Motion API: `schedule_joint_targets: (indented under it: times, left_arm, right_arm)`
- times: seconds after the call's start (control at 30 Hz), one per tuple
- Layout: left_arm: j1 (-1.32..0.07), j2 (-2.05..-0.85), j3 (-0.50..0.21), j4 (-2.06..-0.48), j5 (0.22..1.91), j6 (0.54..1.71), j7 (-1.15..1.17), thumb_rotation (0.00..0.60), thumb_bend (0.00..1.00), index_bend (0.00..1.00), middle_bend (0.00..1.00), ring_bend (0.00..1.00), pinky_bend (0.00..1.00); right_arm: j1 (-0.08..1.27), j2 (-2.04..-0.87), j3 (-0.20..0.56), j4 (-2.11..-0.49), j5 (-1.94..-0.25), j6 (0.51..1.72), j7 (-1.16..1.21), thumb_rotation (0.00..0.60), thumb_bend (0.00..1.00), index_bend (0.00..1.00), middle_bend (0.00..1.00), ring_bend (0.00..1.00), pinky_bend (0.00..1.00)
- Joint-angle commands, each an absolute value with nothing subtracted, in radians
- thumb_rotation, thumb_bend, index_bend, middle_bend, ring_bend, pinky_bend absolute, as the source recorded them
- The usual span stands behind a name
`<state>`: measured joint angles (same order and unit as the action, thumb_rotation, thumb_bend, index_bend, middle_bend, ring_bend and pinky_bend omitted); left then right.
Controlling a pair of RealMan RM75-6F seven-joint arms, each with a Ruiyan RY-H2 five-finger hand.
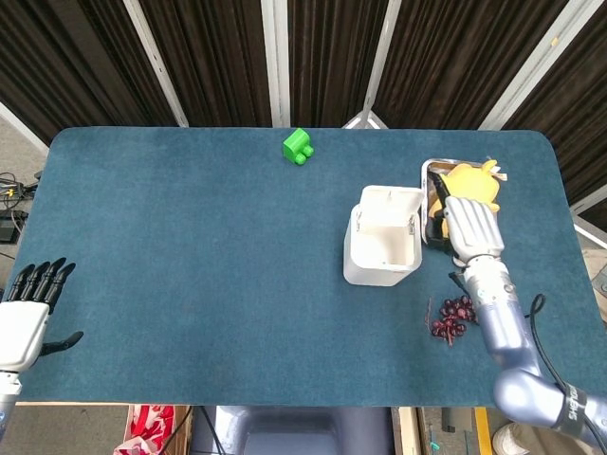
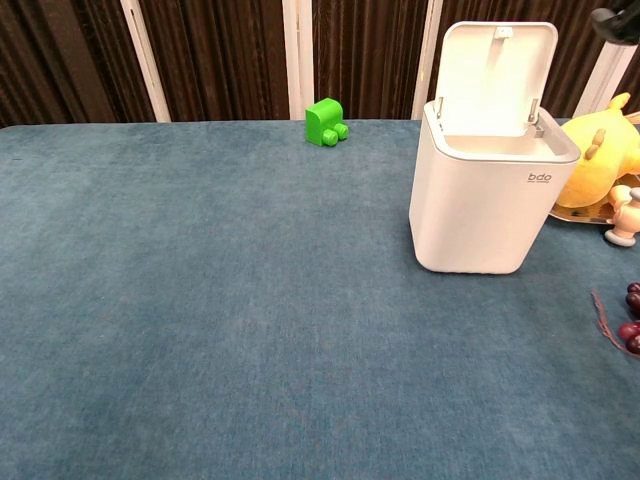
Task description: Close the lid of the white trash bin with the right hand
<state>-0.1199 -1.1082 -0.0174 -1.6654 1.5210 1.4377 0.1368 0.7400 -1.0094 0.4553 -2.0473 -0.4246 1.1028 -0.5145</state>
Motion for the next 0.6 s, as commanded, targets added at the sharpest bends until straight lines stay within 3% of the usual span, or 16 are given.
schedule_joint_targets:
  times: [0.03, 0.3, 0.6]
  left_arm:
    - [-0.121, -1.106, -0.02, -1.664, 1.517, 1.437, 0.13, 0.6, 0.0, 0.0, 0.0, 0.0, 0.0]
    - [-0.123, -1.102, -0.02, -1.66, 1.513, 1.432, 0.116, 0.6, 0.0, 0.0, 0.0, 0.0, 0.0]
    - [-0.124, -1.1, -0.018, -1.658, 1.511, 1.43, 0.108, 0.6, 0.0, 0.0, 0.0, 0.0, 0.0]
  right_arm:
    - [0.793, -1.042, 0.446, -2.019, -0.351, 1.1, -0.546, 0.6, 0.67, 0.0, 0.78, 0.81, 0.77]
    - [0.855, -1.087, 0.414, -1.994, -0.298, 1.129, -0.574, 0.6, 0.67, 0.03, 0.78, 0.81, 0.77]
    - [0.885, -1.097, 0.4, -2.011, -0.28, 1.164, -0.579, 0.6, 0.71, 0.15, 0.78, 0.81, 0.77]
